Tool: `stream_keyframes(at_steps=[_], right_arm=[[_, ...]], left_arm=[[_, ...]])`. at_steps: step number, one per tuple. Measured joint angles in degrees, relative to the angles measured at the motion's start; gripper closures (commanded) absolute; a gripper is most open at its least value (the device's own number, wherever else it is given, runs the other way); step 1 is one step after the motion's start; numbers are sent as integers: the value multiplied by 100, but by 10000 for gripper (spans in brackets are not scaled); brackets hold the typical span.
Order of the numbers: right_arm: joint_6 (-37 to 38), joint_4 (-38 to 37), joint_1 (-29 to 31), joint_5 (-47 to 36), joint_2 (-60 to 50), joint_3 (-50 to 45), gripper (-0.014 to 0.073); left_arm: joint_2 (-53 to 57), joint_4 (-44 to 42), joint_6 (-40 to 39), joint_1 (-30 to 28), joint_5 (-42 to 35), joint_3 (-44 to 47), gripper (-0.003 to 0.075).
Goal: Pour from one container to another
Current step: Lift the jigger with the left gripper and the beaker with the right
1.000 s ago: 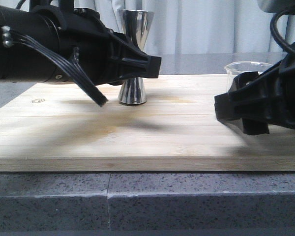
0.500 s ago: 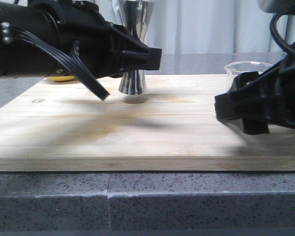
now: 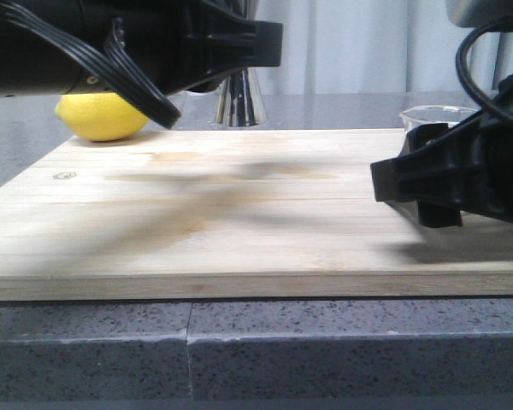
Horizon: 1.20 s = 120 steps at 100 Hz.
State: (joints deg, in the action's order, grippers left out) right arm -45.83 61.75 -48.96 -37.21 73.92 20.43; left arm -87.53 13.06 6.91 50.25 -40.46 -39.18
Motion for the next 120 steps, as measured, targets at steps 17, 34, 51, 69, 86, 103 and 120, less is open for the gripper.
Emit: stream_keyframes(at_steps=[17, 34, 51, 69, 86, 103, 120], right_arm=[[170, -143, 0, -46, 35, 0, 189], [259, -156, 0, -46, 45, 0, 189], [291, -193, 0, -46, 45, 0, 251], [300, -252, 0, -25, 45, 0, 368], [300, -252, 0, -25, 45, 0, 388], [300, -259, 0, -25, 45, 0, 388], [300, -289, 0, 49, 45, 76, 388]], left_arm=[[0, 0, 0, 0, 11, 0, 739], [0, 0, -3, 0, 19, 0, 739], [0, -48, -13, 0, 19, 0, 739], [0, -62, -13, 0, 19, 0, 739], [0, -87, -13, 0, 24, 0, 739], [0, -96, -13, 0, 33, 0, 739], [0, -109, -13, 0, 33, 0, 739]])
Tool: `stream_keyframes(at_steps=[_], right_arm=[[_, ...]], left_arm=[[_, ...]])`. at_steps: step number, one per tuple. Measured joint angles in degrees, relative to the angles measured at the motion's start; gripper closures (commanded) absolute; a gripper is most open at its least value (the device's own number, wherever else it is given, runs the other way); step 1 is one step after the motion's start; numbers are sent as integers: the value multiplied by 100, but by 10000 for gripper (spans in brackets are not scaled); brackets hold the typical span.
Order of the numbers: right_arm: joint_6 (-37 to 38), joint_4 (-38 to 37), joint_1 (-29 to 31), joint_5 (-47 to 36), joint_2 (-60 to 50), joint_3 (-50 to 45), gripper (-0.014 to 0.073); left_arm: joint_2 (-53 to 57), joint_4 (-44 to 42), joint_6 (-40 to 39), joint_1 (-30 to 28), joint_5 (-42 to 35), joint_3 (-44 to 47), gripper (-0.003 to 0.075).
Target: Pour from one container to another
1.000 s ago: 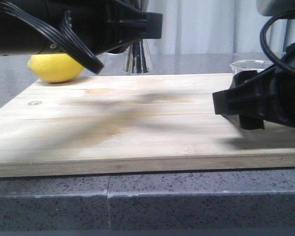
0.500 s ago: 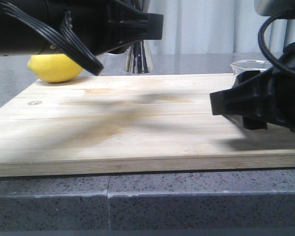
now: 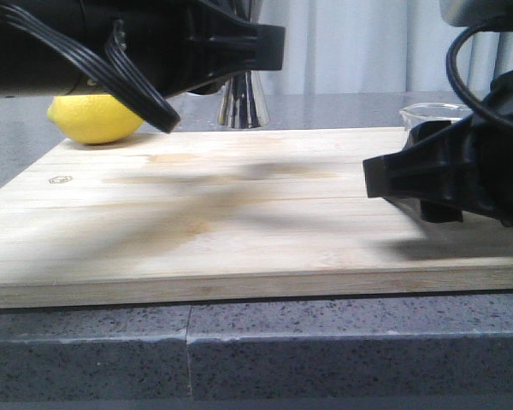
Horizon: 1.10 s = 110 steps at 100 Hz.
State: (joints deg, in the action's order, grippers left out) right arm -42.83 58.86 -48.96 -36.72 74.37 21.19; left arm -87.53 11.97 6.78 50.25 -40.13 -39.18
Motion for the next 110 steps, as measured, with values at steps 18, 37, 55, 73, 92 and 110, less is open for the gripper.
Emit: stream_keyframes(at_steps=[18, 37, 55, 73, 92, 110], right_arm=[[-106, -22, 0, 70, 0, 186, 389], [-161, -43, 0, -52, -59, 259, 389], [-391, -51, 0, -136, -166, 293, 389], [-1180, 127, 0, -8, -375, 754, 389], [-2301, 811, 0, 381, -523, 1427, 389], [-3736, 1761, 25, 404, -649, 1855, 388]], left_arm=[[0, 0, -3, 0, 26, 0, 739], [0, -63, -13, 0, 26, 0, 739], [0, -102, -12, 0, 30, 0, 739], [0, -115, -12, 0, 90, 0, 739], [0, -153, -12, 0, 168, 0, 739], [0, -191, -12, 0, 168, 0, 739]])
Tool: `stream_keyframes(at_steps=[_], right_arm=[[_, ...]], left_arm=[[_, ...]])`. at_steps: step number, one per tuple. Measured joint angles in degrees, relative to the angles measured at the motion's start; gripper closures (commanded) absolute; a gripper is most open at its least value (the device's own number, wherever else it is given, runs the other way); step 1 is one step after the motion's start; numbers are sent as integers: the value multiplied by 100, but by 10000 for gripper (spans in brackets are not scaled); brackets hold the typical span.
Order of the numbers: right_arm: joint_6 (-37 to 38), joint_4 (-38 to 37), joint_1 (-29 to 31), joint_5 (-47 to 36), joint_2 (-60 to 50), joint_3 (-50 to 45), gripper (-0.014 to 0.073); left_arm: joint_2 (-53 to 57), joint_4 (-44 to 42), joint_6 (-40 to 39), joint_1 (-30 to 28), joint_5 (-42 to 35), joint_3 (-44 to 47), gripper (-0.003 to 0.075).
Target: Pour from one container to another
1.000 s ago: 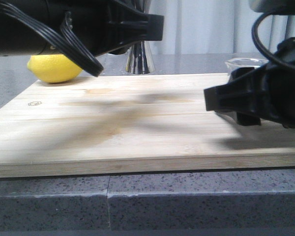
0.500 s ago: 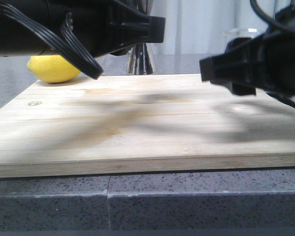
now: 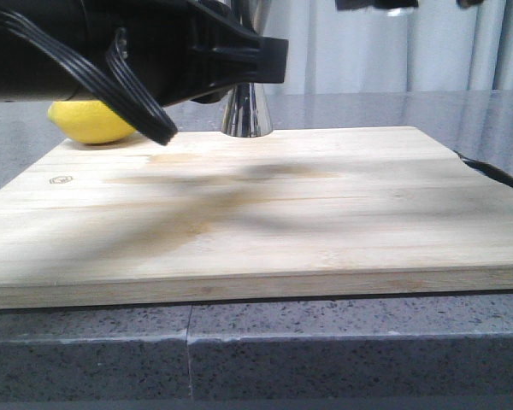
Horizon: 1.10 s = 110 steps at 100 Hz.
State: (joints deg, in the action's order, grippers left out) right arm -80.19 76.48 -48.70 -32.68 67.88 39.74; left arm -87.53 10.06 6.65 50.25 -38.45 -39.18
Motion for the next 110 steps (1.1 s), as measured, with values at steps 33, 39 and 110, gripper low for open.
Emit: stream_keyframes(at_steps=[33, 39, 110], right_arm=[[-2306, 1513, 611, 877, -84, 711, 388], [-2825, 1851, 642, 952, -84, 834, 388], [-4562, 2962, 862, 967, 248, 1278, 388]], left_arm=[[0, -323, -62, 0, 158, 0, 739], [0, -403, -105, 0, 160, 0, 739], [0, -613, -289, 0, 160, 0, 739]])
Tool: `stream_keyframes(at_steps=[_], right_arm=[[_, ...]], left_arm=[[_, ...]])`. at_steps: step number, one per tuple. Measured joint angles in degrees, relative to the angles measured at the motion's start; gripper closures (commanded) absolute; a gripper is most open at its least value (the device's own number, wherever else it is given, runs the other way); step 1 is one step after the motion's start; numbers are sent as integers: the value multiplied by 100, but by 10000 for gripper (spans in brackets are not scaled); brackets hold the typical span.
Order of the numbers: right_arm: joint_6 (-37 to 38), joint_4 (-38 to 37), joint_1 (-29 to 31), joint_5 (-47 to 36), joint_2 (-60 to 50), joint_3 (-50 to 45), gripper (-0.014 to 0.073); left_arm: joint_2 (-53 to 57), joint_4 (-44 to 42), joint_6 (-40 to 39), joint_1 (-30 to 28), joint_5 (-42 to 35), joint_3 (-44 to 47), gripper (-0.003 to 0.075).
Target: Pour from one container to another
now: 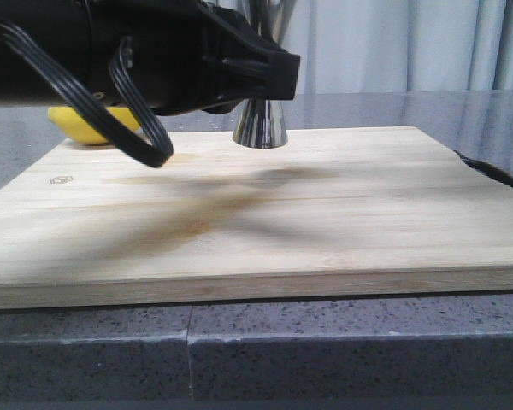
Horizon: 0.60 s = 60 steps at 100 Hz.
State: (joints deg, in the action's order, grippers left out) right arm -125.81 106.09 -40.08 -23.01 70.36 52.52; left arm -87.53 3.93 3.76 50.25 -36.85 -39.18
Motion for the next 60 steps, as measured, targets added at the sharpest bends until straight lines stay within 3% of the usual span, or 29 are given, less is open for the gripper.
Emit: stream_keyframes(at_steps=[60], right_arm=[[415, 0, 53, 1015, 37, 412, 388]], left_arm=[[0, -95, -89, 0, 0, 0, 739]])
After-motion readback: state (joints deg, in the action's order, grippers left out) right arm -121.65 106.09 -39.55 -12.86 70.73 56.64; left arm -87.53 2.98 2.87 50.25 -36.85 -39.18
